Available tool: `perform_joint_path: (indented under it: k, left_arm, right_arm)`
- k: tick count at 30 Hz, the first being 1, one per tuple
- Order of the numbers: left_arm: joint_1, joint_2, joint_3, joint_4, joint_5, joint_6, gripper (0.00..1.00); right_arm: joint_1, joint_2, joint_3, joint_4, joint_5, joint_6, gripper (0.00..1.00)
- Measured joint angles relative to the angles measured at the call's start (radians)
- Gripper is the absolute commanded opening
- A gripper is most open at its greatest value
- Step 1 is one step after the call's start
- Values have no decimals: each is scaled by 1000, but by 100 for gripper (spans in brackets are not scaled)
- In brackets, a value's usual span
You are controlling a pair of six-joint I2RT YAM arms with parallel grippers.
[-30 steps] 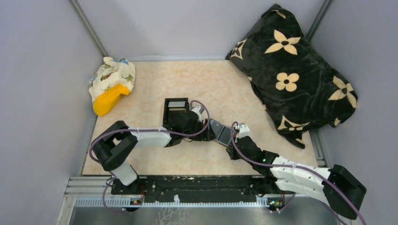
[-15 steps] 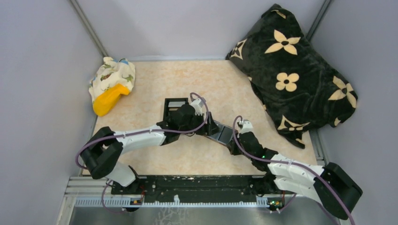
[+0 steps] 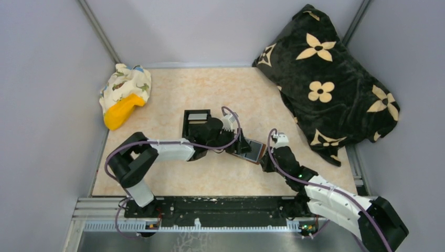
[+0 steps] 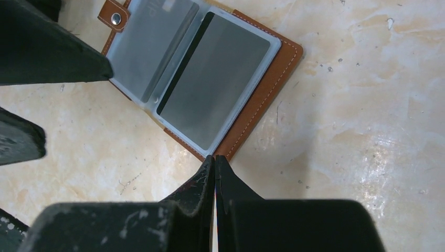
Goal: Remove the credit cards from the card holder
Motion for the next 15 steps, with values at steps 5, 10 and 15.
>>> perform_joint_path:
  k: [5,10,15]
  left_arm:
    - [51,122,22,117,149,-19,74]
    - [85,199,52,119,196,2,74]
    - [83,222,79,93,198,31,74]
  right_arm:
    - [-27,-7,12,-12,-3,2,0]
    - [-50,6,14,4,-14,8,0]
    - [-55,70,26,38,-29,8,0]
